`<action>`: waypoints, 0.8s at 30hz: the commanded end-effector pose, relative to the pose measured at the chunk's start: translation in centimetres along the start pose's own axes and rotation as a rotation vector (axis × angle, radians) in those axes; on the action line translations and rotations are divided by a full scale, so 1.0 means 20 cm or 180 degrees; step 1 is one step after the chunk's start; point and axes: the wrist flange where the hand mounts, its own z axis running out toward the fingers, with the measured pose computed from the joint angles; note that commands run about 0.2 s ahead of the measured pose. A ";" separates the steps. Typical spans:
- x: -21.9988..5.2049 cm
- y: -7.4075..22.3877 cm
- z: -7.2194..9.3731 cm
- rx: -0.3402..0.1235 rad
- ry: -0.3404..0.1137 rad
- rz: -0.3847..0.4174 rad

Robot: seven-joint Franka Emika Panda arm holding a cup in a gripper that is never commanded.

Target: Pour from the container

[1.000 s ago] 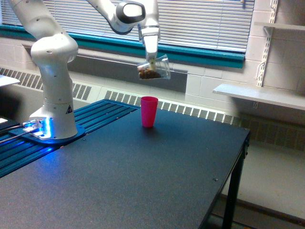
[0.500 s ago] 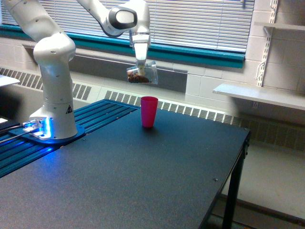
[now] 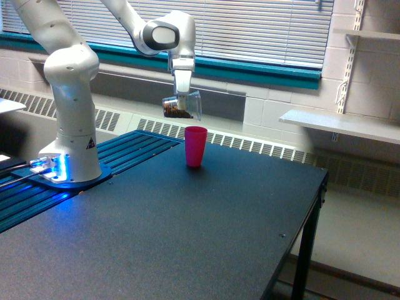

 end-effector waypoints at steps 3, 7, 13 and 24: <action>0.01 -0.08 0.03 0.0019 -0.0075 -0.0220; 0.01 -0.12 0.05 0.0011 -0.0125 -0.0280; 0.00 -0.15 0.07 -0.0012 -0.0177 -0.0345; -0.02 -0.18 0.06 -0.0077 -0.0215 -0.0408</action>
